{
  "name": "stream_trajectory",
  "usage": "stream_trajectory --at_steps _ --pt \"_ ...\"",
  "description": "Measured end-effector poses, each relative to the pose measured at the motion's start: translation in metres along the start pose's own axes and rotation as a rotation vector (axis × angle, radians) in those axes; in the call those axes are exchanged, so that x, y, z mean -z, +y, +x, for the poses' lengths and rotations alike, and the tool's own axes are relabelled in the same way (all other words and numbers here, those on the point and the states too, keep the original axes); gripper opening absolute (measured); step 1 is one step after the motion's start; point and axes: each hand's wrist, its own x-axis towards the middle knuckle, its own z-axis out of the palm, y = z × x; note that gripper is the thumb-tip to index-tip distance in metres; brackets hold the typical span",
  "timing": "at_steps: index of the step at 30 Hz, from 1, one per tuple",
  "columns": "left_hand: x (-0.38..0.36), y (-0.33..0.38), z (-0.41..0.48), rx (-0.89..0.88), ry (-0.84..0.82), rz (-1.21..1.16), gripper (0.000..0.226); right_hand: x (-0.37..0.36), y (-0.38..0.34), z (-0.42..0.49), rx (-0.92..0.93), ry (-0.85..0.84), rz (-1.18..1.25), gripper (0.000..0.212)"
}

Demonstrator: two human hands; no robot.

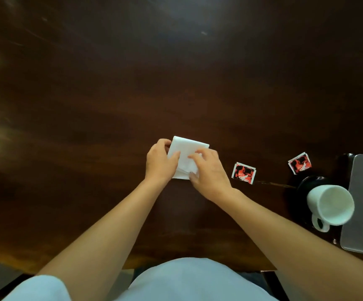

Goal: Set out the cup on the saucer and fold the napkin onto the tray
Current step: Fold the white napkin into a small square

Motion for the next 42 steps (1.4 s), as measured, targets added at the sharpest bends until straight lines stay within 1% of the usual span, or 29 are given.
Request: stream_trajectory --at_steps 2,4,6,7,8,10,12,13,15,16,18,19,20,21,22,24,25,27,28,31,32,34,36,39,40,42 --pt "-0.003 0.001 0.003 0.158 0.018 -0.080 0.030 0.001 -0.004 0.005 -0.279 0.098 0.287 0.055" --pt "-0.003 0.005 0.005 0.284 0.001 -0.122 0.025 0.004 -0.006 0.012 -0.532 0.139 0.528 0.055" --pt "-0.002 0.008 0.010 0.383 -0.041 -0.203 0.029 0.008 -0.004 0.018 -0.739 0.131 0.763 0.048" --pt "-0.001 0.010 0.013 0.422 -0.074 -0.263 0.033 0.011 -0.003 0.021 -0.809 0.120 0.836 0.042" --pt "0.002 0.014 0.016 0.469 -0.111 -0.333 0.035 0.013 -0.002 0.024 -0.849 0.109 0.861 0.035" --pt "0.008 0.023 0.022 0.591 -0.183 -0.479 0.031 0.019 -0.002 0.031 -0.869 0.104 0.833 0.024" --pt "0.013 0.031 0.027 0.687 -0.255 -0.538 0.039 0.027 -0.003 0.041 -0.916 0.053 0.838 0.023" --pt "0.015 0.035 0.029 0.725 -0.295 -0.543 0.041 0.032 -0.005 0.045 -0.974 -0.001 0.890 0.023" --pt "0.020 0.039 0.033 0.811 -0.408 -0.566 0.046 0.044 -0.006 0.055 -1.078 -0.162 1.053 0.014" --pt "0.024 0.039 0.036 0.856 -0.483 -0.581 0.051 0.049 -0.004 0.059 -1.100 -0.256 1.092 0.011" --pt "0.030 0.034 0.042 0.944 -0.651 -0.633 0.065 0.057 0.003 0.063 -1.105 -0.398 1.109 0.014" --pt "0.031 0.031 0.045 0.974 -0.714 -0.666 0.070 0.061 0.006 0.064 -1.096 -0.447 1.127 0.015" --pt "0.031 0.029 0.047 0.989 -0.744 -0.687 0.071 0.064 0.009 0.064 -1.082 -0.486 1.137 0.013" --pt "0.029 0.028 0.048 0.991 -0.732 -0.688 0.068 0.066 0.012 0.063 -1.062 -0.515 1.136 0.011" --pt "0.025 0.028 0.047 0.978 -0.684 -0.663 0.061 0.067 0.015 0.062 -1.041 -0.538 1.121 0.016" --pt "0.014 0.028 0.042 0.912 -0.557 -0.583 0.037 0.064 0.021 0.060 -1.011 -0.566 1.070 0.030" --pt "0.007 0.026 0.039 0.865 -0.503 -0.558 0.027 0.061 0.022 0.058 -0.999 -0.559 1.051 0.032" --pt "-0.003 0.019 0.034 0.773 -0.431 -0.543 0.013 0.055 0.020 0.057 -0.993 -0.507 1.031 0.026" --pt "-0.006 0.016 0.033 0.732 -0.404 -0.540 0.010 0.052 0.018 0.057 -0.992 -0.461 1.020 0.024" --pt "-0.006 0.008 0.028 0.594 -0.372 -0.561 0.005 0.038 0.017 0.057 -0.929 -0.283 0.947 0.022" --pt "-0.005 0.005 0.025 0.542 -0.385 -0.564 0.009 0.033 0.018 0.057 -0.893 -0.237 0.915 0.019" --pt "-0.004 -0.001 0.021 0.452 -0.403 -0.576 0.015 0.026 0.021 0.053 -0.821 -0.177 0.868 0.013" --pt "-0.007 -0.007 0.016 0.380 -0.359 -0.544 0.012 0.021 0.024 0.046 -0.752 -0.141 0.848 0.017" --pt "-0.015 -0.010 0.013 0.290 -0.178 -0.351 0.004 0.014 0.026 0.037 -0.681 -0.090 0.818 0.023" --pt "-0.016 -0.010 0.012 0.238 -0.119 -0.251 0.007 0.014 0.026 0.035 -0.676 -0.072 0.808 0.023" --pt "-0.018 -0.011 0.009 0.099 -0.017 -0.080 0.023 0.013 0.024 0.033 -0.646 -0.027 0.785 0.022"
